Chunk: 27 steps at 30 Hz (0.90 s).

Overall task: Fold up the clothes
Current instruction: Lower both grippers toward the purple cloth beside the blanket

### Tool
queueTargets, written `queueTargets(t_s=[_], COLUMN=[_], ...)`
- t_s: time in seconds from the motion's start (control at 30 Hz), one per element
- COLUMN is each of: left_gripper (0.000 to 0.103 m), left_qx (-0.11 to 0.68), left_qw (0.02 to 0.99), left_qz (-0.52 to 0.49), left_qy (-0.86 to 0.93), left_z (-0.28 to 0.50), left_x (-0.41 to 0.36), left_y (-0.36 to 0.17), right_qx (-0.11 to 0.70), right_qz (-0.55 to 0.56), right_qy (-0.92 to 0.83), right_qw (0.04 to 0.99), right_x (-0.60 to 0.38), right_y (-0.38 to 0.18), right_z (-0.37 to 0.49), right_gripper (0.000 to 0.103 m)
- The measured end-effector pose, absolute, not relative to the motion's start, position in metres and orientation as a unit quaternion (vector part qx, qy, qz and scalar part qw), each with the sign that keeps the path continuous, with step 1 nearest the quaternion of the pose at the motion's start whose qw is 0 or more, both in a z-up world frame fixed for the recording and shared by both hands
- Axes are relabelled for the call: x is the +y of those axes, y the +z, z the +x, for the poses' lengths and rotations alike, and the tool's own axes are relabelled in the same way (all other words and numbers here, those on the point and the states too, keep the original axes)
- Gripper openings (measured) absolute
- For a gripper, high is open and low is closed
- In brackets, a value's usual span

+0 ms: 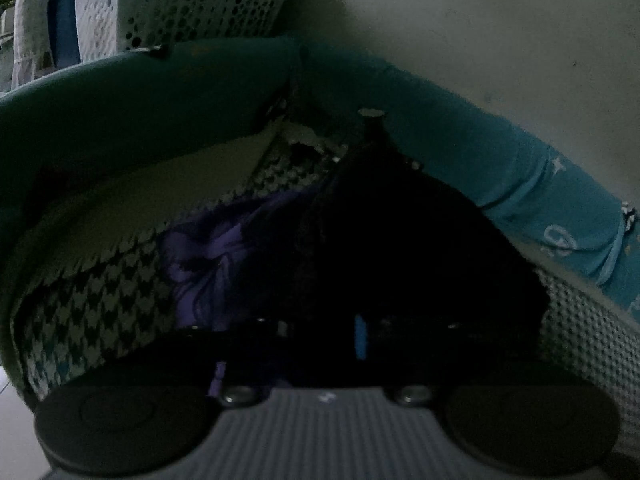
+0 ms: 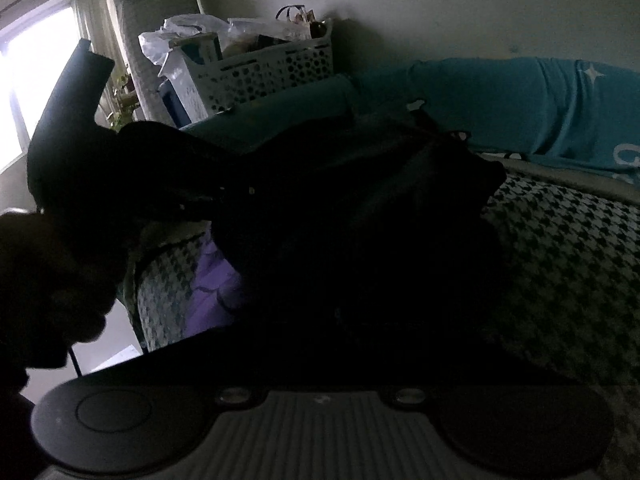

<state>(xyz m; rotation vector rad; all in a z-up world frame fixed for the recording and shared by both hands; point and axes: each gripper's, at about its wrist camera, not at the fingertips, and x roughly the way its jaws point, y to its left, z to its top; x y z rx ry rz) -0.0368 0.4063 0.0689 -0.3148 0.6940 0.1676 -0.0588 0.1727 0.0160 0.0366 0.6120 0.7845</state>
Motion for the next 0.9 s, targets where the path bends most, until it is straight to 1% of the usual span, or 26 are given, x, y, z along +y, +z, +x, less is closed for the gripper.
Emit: queueTargets(t_s=[0.27,0.47,0.63,0.73,0.8,0.83,0.87,0.9], left_gripper=[0.015,0.015,0.015,0.015,0.028,0.033,0.045,0.052], left_qx=[0.279,0.266,0.267,0.283,0.296,0.301,0.299,0.296], left_qw=[0.950,0.953,0.951,0.943,0.936,0.932,0.929,0.926], left_qz=[-0.096,-0.070,-0.073,-0.089,-0.105,-0.114,-0.129,-0.145], left_qy=[0.106,0.126,0.139,0.150,0.160,0.166,0.177,0.186], left_z=[-0.029,-0.010,-0.001,0.006,0.009,0.010,0.008,0.005], left_x=[0.392,0.401,0.423,0.441,0.453,0.459,0.466,0.473], left_y=[0.093,0.105,0.109,0.100,0.092,0.089,0.088,0.088], right_qx=[0.300,0.300,0.301,0.305,0.315,0.319,0.322,0.326], right_qz=[0.109,0.167,0.172,0.162,0.150,0.143,0.136,0.129], right_qy=[0.391,0.414,0.437,0.446,0.443,0.440,0.441,0.443], right_qw=[0.863,0.843,0.830,0.826,0.826,0.827,0.827,0.825], right_x=[0.163,0.177,0.209,0.231,0.243,0.246,0.247,0.247], right_y=[0.039,0.052,0.052,0.045,0.036,0.031,0.028,0.025], right_z=[-0.053,-0.053,-0.054,-0.054,-0.051,-0.051,-0.052,-0.053], right_gripper=[0.008,0.008,0.008,0.008,0.011,0.012,0.012,0.015])
